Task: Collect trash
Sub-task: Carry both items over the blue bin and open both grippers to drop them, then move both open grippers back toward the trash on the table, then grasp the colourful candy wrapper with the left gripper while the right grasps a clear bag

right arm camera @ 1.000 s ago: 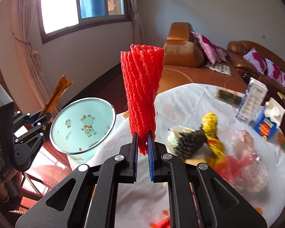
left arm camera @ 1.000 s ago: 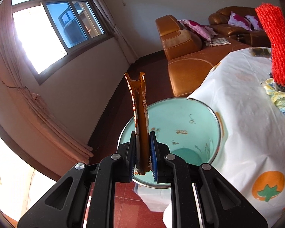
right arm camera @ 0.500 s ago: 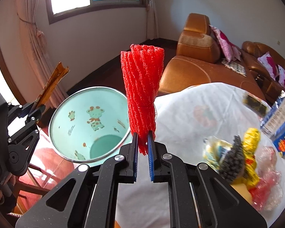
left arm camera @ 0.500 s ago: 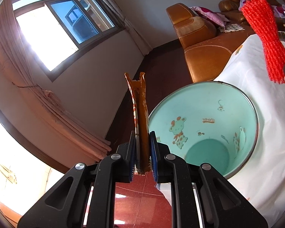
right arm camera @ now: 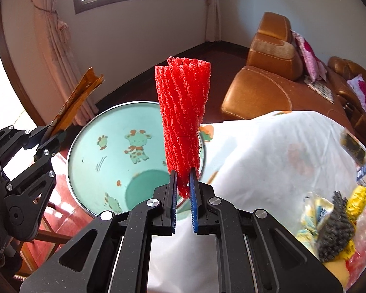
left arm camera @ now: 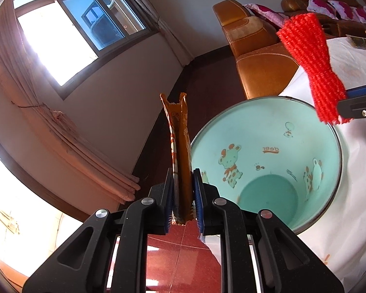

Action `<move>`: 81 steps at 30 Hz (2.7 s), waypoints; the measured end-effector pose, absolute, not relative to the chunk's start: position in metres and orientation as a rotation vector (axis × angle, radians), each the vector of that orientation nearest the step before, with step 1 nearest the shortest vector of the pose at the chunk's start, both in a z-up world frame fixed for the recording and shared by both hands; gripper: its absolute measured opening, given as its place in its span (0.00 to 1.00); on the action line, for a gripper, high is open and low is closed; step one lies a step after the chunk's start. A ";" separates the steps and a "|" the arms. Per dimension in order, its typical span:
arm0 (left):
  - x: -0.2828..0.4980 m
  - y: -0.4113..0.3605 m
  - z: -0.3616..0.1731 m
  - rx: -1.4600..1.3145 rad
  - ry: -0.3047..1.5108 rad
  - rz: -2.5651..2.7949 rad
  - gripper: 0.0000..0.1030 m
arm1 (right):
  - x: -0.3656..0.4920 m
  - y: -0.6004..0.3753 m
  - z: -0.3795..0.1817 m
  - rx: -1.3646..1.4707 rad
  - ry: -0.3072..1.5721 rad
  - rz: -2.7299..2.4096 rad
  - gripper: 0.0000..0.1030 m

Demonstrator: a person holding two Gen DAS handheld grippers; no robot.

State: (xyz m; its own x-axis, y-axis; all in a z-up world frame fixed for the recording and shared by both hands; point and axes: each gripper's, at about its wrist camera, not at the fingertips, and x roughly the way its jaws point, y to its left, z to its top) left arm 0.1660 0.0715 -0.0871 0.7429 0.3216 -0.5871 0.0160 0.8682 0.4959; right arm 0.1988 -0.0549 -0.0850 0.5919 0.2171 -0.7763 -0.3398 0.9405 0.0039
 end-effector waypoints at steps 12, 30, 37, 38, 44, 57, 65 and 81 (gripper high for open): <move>0.167 0.067 -0.096 0.478 0.725 0.115 0.36 | 0.212 -0.039 -0.098 -0.155 0.873 0.360 0.42; 0.146 0.047 -0.086 0.466 0.684 0.041 0.56 | 0.148 -0.127 -0.049 -0.055 0.750 0.200 0.58; 0.121 0.010 -0.095 0.479 0.687 -0.020 0.65 | 0.090 -0.211 -0.034 0.001 0.691 0.036 0.59; 0.115 0.000 -0.098 0.492 0.686 -0.038 0.65 | 0.083 -0.222 -0.035 0.007 0.687 0.017 0.59; 0.086 -0.043 -0.102 0.545 0.656 -0.117 0.68 | 0.034 -0.283 -0.050 0.071 0.688 -0.100 0.60; 0.050 -0.082 -0.101 0.558 0.601 -0.142 0.68 | -0.035 -0.336 -0.097 0.149 0.729 -0.250 0.60; 0.045 -0.087 -0.087 0.520 0.586 -0.172 0.68 | -0.040 -0.338 -0.101 0.147 0.715 -0.269 0.60; 0.009 -0.163 -0.071 0.500 0.557 -0.382 0.77 | -0.084 -0.383 -0.110 0.204 0.682 -0.361 0.60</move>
State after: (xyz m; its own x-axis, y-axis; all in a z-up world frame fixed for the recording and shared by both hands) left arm 0.0086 -0.1630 -0.0711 0.7849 -0.2071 -0.5839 0.4696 0.8137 0.3426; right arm -0.0841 -0.3826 -0.1098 0.7174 -0.2581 -0.6471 0.3901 0.9184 0.0662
